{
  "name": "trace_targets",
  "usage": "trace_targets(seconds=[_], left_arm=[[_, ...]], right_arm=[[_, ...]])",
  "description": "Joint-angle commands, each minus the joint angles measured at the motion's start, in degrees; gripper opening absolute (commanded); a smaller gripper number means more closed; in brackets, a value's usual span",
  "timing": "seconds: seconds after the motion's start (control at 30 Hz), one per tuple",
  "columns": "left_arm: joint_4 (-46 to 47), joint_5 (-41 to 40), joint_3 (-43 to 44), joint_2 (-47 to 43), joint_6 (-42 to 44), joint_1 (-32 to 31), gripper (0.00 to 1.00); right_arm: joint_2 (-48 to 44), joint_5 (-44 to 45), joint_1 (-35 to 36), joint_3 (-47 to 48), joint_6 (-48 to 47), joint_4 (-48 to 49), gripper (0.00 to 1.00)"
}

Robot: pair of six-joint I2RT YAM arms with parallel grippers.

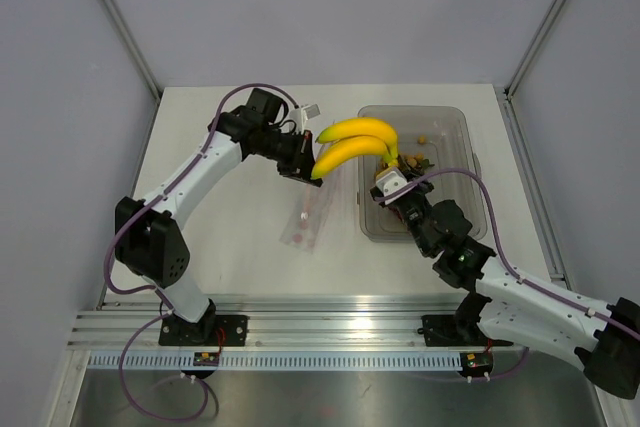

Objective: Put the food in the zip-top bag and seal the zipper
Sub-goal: Place the fake fruit in the zipper food storage bag.

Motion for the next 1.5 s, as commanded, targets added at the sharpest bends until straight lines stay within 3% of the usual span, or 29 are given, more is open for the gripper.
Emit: trace_targets(seconds=[0.0, 0.53, 0.73, 0.93, 1.2, 1.33, 1.47], left_arm=[[2.9, 6.2, 2.5, -2.6, -0.8, -0.1, 0.0], [0.2, 5.4, 3.6, -2.1, -0.5, 2.0, 0.0], [-2.1, 2.7, 6.0, -1.7, -1.0, 1.3, 0.0], [-6.3, -2.1, 9.6, -1.5, 0.1, 0.6, 0.0], [-8.3, -4.8, 10.4, 0.6, 2.0, -2.0, 0.0], [-7.2, -3.6, 9.6, 1.6, 2.3, -2.2, 0.0], [-6.0, -0.8, 9.9, 1.7, 2.4, -2.2, 0.0]], right_arm=[[3.1, 5.0, 3.8, 1.3, -9.7, -5.2, 0.0], [0.4, 9.7, 5.1, 0.9, -15.5, -6.2, 0.0], [6.2, 12.5, 7.3, 2.2, -22.0, -2.8, 0.0], [8.9, 13.7, 8.7, 4.1, -21.2, -5.3, 0.0], [8.6, 16.1, 9.7, 11.4, -13.7, -11.7, 0.0], [6.3, 14.7, 9.7, 17.8, 1.6, -18.9, 0.0], [5.3, 13.3, 9.7, 19.0, 11.0, -22.3, 0.0]])
